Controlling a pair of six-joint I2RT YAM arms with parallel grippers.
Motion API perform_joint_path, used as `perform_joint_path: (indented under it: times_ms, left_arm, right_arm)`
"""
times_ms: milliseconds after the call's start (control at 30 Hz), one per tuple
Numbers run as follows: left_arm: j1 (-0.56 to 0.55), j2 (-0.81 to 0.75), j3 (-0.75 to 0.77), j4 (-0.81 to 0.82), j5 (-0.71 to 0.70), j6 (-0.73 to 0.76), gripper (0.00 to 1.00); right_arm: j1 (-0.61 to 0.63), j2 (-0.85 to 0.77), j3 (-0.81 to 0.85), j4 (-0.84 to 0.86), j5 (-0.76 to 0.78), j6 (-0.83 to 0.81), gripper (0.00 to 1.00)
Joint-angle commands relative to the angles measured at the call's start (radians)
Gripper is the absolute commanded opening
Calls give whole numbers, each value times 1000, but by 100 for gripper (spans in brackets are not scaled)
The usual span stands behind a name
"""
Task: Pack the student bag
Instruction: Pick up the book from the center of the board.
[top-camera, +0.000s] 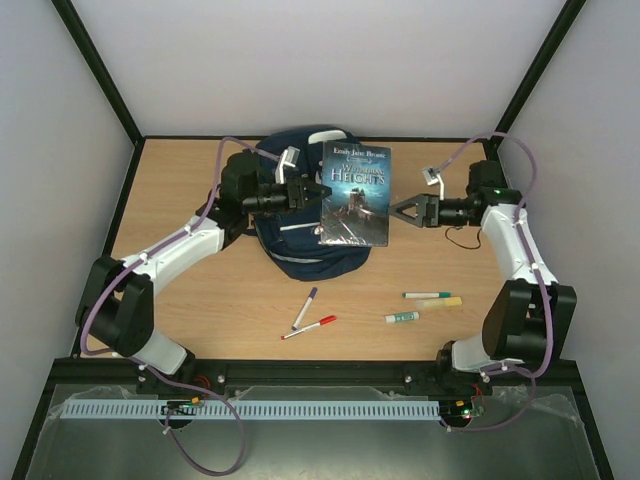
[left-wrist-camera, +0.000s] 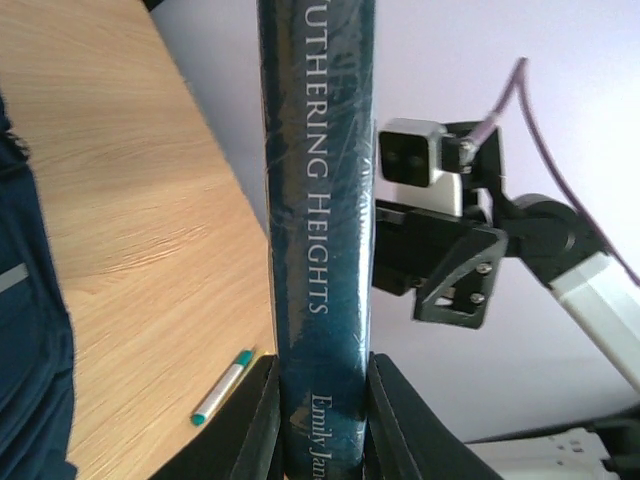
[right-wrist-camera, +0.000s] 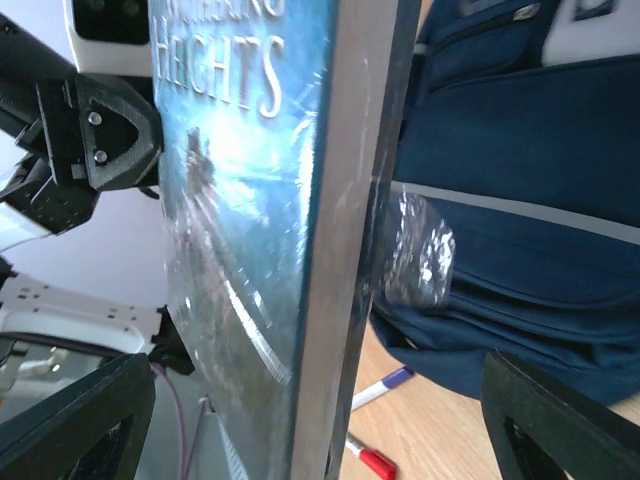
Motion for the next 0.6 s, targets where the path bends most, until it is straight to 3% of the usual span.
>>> perform_joint_path:
  times_ms: [0, 200, 567]
  left_arm:
    - [7, -69, 9, 251, 92, -56, 2]
    - [17, -70, -10, 308, 62, -123, 3]
    - [44, -61, -55, 331, 16, -148, 5]
  right_arm:
    - [73, 34, 32, 65, -83, 102, 89]
    - [134, 34, 33, 121, -167, 167, 85]
    - [135, 6, 9, 138, -300, 246, 53]
